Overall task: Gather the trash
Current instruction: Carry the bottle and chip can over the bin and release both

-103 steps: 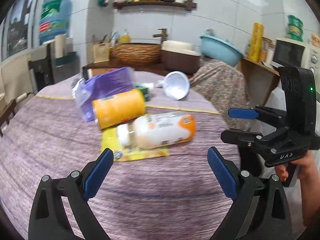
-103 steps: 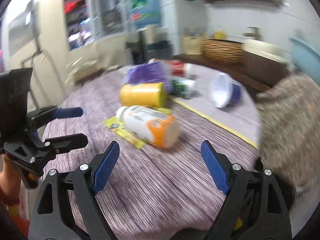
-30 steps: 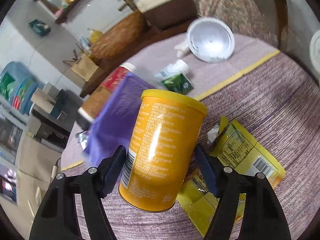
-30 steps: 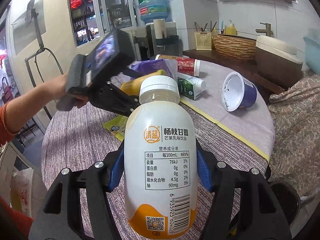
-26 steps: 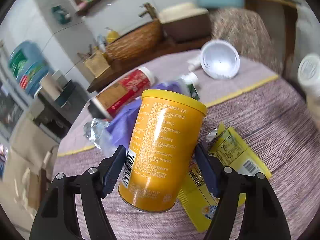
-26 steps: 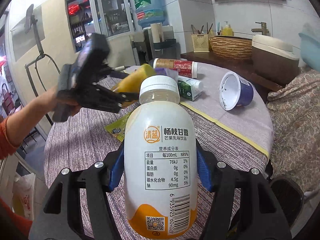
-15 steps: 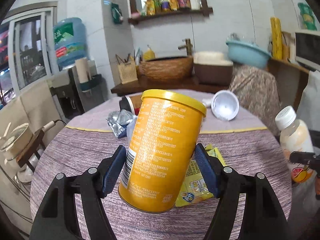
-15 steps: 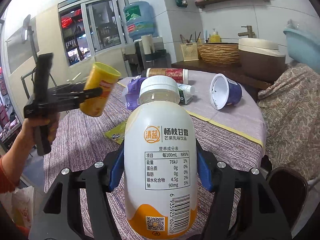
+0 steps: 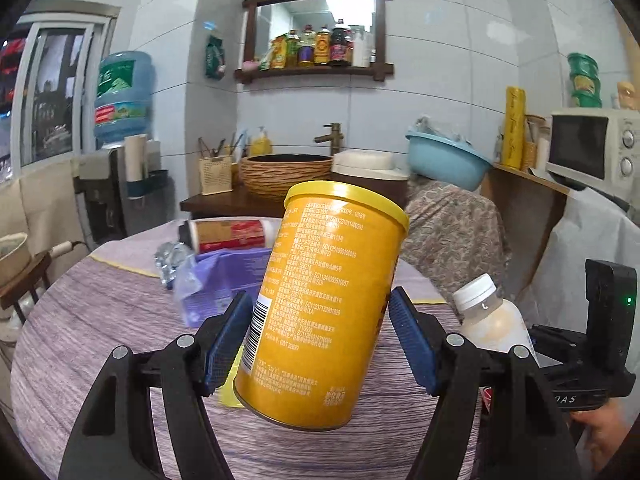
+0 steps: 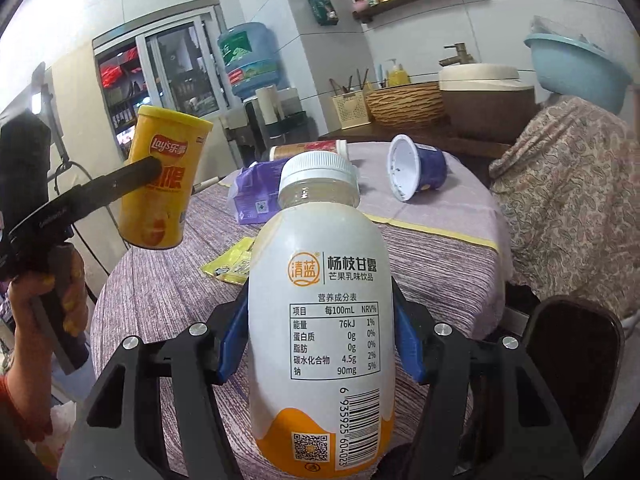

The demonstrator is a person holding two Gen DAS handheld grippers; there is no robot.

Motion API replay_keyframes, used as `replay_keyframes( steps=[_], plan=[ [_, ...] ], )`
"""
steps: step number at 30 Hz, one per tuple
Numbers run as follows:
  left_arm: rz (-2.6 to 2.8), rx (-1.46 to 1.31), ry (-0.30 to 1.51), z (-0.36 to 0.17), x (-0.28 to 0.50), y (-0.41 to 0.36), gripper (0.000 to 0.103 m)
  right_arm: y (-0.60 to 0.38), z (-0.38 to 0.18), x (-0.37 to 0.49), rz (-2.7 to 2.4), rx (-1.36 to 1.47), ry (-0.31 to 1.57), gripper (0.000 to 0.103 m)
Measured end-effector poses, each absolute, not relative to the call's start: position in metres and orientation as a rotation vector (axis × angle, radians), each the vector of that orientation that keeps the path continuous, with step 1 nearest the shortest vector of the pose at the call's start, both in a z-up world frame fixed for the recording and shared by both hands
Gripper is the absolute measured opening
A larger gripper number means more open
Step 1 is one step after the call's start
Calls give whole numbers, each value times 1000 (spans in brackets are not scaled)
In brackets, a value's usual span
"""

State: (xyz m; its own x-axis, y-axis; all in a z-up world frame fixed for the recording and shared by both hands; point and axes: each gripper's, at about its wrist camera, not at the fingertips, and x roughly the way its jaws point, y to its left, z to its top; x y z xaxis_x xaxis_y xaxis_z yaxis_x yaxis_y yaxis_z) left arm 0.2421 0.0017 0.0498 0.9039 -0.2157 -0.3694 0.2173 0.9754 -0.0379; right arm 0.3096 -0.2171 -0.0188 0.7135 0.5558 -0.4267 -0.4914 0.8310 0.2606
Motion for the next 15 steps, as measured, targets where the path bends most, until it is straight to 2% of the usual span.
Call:
replay_keyframes(
  steps=[9,15],
  plan=[
    [-406,-66,427,37,257,-67,69,-280,-24,297,410,179,497,62],
    [-524,-61,447,28,259,-119,69,-349,-51,305,180,189,564,62]
  ],
)
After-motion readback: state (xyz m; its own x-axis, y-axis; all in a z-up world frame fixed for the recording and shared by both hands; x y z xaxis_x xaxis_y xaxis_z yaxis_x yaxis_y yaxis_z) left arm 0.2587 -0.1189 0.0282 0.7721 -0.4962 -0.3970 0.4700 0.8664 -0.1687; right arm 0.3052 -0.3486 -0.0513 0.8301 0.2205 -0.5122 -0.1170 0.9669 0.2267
